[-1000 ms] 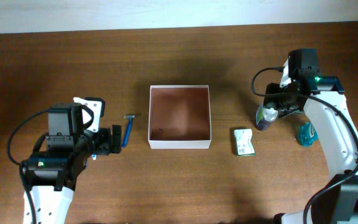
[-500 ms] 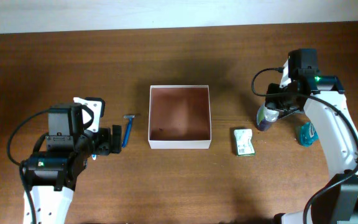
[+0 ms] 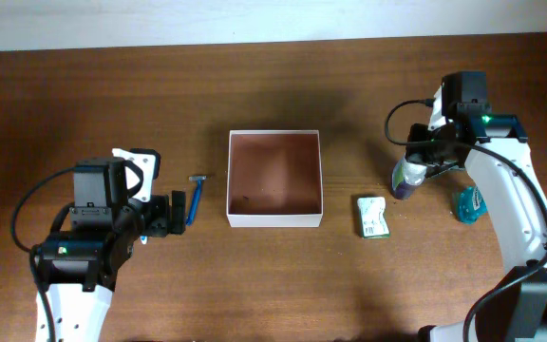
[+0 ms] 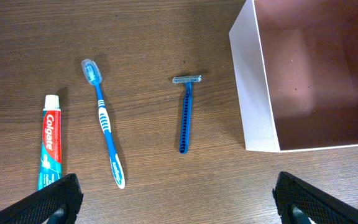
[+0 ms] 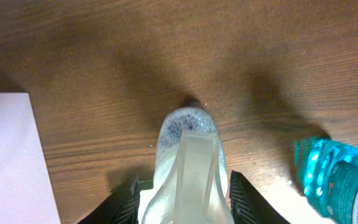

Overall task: Pack container
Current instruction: 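Move right gripper over the clear foam-soap bottle and grasp its pump, then lift the foam-soap bottle and carry it left into the box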

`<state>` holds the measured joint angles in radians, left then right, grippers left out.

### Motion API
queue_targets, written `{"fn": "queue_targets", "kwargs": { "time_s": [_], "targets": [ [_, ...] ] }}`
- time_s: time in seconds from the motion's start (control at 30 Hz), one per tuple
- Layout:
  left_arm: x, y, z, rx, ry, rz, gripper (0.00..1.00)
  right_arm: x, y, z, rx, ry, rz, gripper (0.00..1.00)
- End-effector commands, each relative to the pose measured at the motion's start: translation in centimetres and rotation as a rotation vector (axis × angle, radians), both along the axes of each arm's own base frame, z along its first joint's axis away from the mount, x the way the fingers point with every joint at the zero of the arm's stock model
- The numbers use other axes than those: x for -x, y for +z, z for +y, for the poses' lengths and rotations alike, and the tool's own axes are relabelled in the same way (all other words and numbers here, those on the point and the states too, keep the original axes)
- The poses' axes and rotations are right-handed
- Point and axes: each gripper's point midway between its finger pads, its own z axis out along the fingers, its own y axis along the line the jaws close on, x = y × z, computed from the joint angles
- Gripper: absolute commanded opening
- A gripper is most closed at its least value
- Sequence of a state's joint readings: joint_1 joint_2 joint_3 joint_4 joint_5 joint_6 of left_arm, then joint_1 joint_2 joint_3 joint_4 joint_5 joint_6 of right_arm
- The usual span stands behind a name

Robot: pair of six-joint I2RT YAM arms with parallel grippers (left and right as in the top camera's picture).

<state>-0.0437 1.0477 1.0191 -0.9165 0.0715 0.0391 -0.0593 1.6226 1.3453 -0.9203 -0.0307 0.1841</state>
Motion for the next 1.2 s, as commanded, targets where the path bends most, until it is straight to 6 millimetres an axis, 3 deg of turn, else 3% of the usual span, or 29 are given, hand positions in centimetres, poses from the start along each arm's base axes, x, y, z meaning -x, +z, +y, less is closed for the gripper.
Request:
{"fn": "queue_targets", "kwargs": {
  "time_s": [0.0,0.17,0.3,0.63,0.73,0.9,1.17],
  "targets": [
    [-0.3,0.7,-0.3,0.018,-0.003,-0.016,0.99,-0.9,1.0,-0.3,0.016,-0.010,-0.040,0.40],
    [-0.3,0.7,-0.3,0.018,-0.003,-0.016,0.99,-0.9,1.0,-0.3,0.023,0.007,-0.038,0.40],
    [-0.3,0.7,-0.3,0.018,-0.003,-0.016,0.99,-0.7,0.9,-0.3,0.023,0.008,-0.032,0.31],
    [-0.3,0.7,-0.3,0.018,-0.003,-0.016,0.99,-0.5,0.8,-0.3,0.022,0.008,-0.020,0.24],
    [-0.3,0.7,-0.3,0.018,-0.003,-0.016,0.99,-0.5,0.9,-0.3,0.024,0.012,-0.024,0.15],
    [-0.3,0.7,-0.3,0.018,-0.003,-0.016,0.99,-0.8,3.0,-0.3,0.029,0.014,-0.077,0.05],
    [-0.3,0.7,-0.3,0.018,-0.003,-0.016,0.99,-1.0,5.8,-0.3,0.032,0.014,-0.122,0.04]
  ]
}}
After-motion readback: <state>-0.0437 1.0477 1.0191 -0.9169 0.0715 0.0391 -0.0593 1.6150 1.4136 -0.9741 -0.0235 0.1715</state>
